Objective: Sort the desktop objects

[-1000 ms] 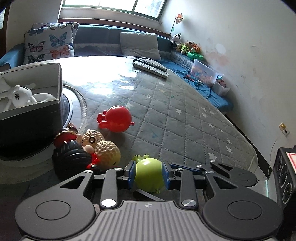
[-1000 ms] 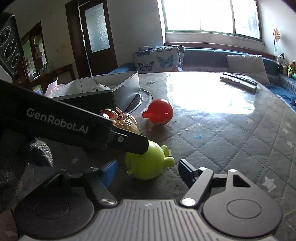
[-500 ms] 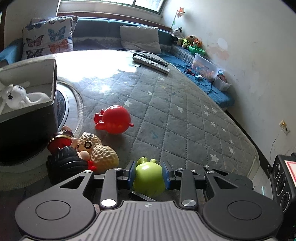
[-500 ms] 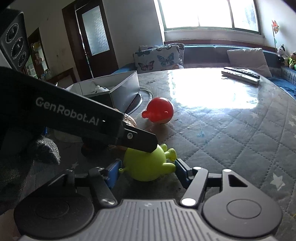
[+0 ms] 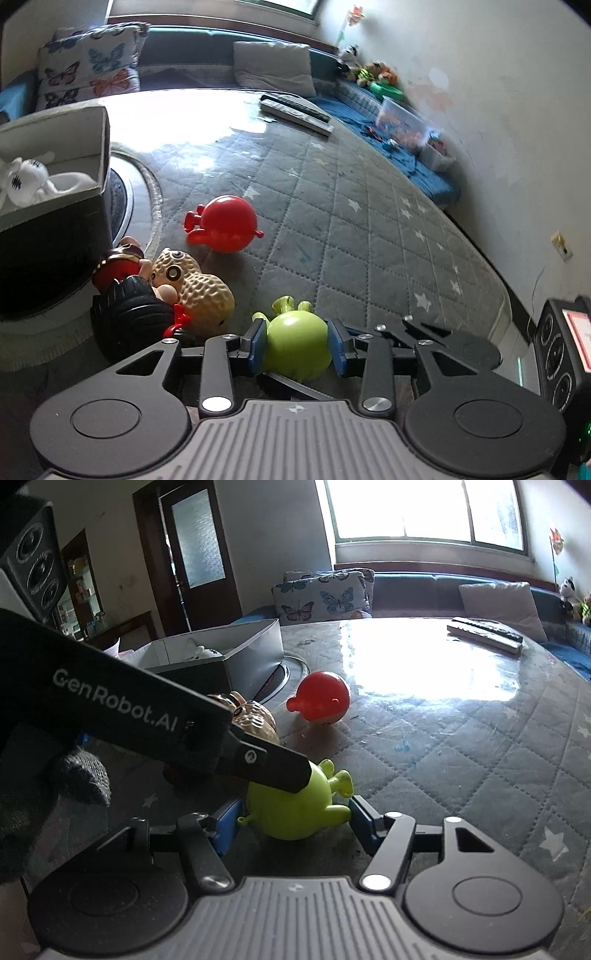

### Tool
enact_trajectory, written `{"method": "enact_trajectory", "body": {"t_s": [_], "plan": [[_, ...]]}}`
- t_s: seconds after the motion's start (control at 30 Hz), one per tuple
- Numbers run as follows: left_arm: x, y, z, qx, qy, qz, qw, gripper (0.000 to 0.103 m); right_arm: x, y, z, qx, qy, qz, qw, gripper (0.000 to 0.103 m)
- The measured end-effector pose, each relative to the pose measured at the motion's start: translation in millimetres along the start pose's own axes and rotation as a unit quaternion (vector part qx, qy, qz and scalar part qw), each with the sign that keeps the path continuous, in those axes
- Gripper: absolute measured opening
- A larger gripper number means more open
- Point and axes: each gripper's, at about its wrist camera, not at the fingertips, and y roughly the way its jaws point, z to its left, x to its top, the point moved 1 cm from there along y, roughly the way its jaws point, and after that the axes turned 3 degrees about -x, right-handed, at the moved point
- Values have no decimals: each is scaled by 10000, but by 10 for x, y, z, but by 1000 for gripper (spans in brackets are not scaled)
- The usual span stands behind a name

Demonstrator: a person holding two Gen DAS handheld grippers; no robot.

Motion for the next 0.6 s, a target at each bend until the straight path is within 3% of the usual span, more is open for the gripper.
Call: {"method": "enact_trajectory", "body": {"t_s": [0.1,0.37,0.6], "plan": [[-22,1,-38,25,230,119,9997,42,6,-2,7,5,-23,-31,10000,64],[-8,61,6,-61,148,148,9998,45,2,8,-12,27,0,-38,10000,63],[49,91,176,-268,-457,247,9983,46,15,26,-21,16,29,-42,10000,65]]}}
